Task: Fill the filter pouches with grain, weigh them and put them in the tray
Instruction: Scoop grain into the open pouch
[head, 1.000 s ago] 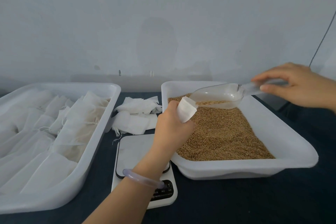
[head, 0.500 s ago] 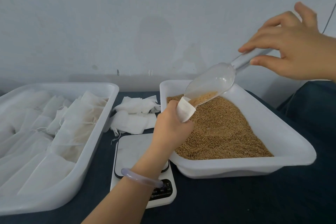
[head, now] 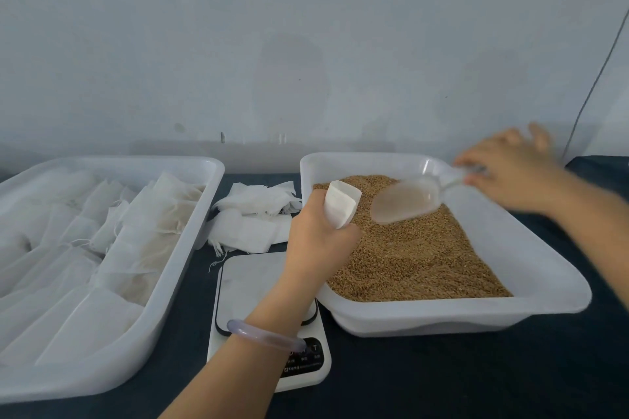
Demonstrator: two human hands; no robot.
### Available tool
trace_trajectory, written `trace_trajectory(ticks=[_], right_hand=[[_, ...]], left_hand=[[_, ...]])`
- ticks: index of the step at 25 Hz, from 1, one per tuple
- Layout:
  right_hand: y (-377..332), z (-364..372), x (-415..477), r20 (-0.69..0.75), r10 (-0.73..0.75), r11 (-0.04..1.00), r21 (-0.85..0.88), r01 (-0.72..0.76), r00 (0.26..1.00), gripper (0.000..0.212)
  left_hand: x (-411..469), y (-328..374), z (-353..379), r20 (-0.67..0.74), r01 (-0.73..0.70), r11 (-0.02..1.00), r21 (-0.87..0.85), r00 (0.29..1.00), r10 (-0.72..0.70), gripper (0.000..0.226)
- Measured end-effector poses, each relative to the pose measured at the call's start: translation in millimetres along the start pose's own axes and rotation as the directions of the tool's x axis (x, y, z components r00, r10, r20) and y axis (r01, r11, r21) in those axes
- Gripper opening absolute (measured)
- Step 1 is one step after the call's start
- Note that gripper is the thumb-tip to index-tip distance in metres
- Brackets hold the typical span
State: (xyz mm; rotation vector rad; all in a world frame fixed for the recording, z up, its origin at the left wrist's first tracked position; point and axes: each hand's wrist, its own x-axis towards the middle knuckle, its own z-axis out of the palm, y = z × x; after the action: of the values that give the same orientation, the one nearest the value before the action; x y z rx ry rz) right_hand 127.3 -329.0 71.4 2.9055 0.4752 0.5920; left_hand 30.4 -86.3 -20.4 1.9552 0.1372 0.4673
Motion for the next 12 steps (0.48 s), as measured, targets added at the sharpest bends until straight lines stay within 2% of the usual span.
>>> trace_trajectory(ticks=[2, 5, 9, 12], right_hand=[[-12, 38, -14, 0.087, -0.034, 0.999, -0.015, 0.036, 0.996, 0.031], [-23, 70, -25, 0.144, -0.003, 0.993, 0.118, -0.014, 0.99, 0.027], [-11, 74, -23, 0.168, 0.087, 0.961, 0.245, -0.127, 0.982, 0.026], [1, 64, -22, 0.168, 0.09, 0.965, 0.23, -0.128, 0.982, 0.027]], left_hand=[[0, 0, 0, 0.005, -0.007, 1.0, -0.003, 1.0, 0.007, 0.021], [1, 0, -1, 0.004, -0.002, 1.0, 0.001, 1.0, 0.002, 0.021], [1, -1, 0, 0.0, -0.008, 1.0, 0.019, 1.0, 0.008, 0.023], [1, 0, -1, -0.003, -0.014, 0.999, 0.032, 1.0, 0.014, 0.025]])
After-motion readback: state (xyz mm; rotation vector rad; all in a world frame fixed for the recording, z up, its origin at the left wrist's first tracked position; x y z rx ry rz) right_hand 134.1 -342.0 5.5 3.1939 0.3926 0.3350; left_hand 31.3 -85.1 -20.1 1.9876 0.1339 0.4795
